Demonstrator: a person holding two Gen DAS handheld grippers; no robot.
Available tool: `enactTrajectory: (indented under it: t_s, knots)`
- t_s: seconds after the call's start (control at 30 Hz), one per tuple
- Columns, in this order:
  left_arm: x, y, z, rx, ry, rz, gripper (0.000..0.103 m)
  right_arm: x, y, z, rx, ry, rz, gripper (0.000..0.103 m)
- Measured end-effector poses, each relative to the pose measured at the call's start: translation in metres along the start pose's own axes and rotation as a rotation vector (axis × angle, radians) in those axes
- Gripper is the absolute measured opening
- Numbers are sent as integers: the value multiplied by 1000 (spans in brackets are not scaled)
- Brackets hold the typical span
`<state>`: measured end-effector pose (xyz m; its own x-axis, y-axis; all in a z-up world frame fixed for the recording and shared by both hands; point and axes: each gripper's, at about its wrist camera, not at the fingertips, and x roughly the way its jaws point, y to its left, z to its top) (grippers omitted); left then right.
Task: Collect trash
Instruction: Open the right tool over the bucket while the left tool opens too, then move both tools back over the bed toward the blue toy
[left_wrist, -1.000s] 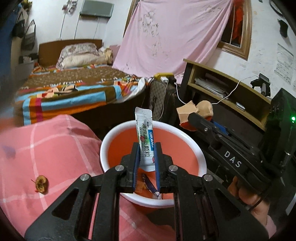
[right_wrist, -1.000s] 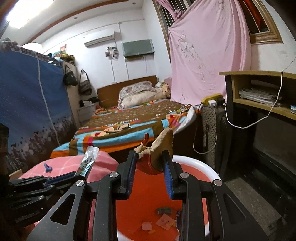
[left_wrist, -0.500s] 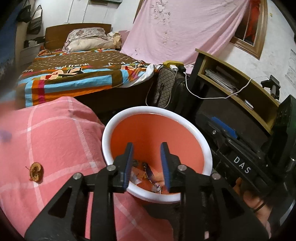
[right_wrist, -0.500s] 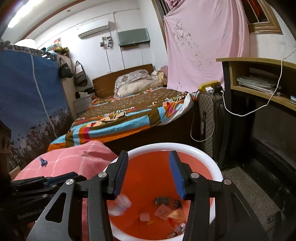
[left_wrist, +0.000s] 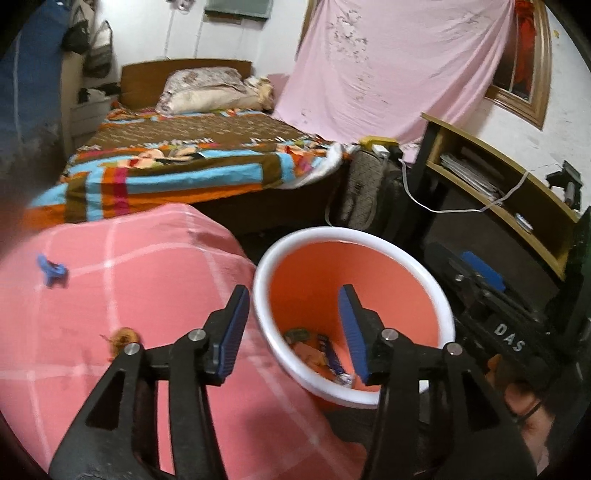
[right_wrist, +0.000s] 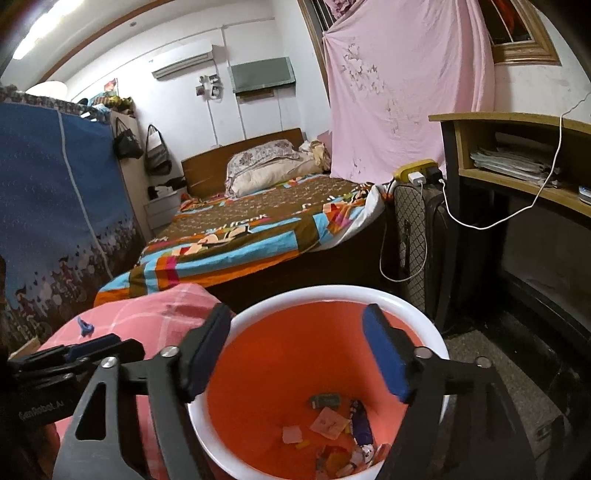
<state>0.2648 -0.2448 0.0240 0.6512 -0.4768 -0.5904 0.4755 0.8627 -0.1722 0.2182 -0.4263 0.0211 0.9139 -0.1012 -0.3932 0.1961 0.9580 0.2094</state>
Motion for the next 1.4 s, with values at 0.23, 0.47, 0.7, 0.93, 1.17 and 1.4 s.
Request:
enactTrajectory:
  t_s: [0.23, 0.47, 0.7, 0.93, 1.17, 1.4]
  knots:
    - [-21, 26, 3, -20, -91, 136, 63, -3, 8, 6, 20, -60, 23, 93]
    - [-47, 52, 5, -41, -198, 221, 90, -11, 35, 12, -8, -162, 92, 103]
    - [-74, 74, -1, -35, -309, 304, 92, -20, 65, 15, -38, -261, 156, 103]
    - [-103, 111, -15, -96, -405, 361, 92, -35, 94, 13, -79, -359, 210, 103]
    - [-122, 136, -28, -123, -460, 420, 92, -40, 121, 7, -127, -400, 260, 103]
    - [-144, 154, -43, -84, -538, 466, 92, -42, 149, 0, -207, -427, 308, 103]
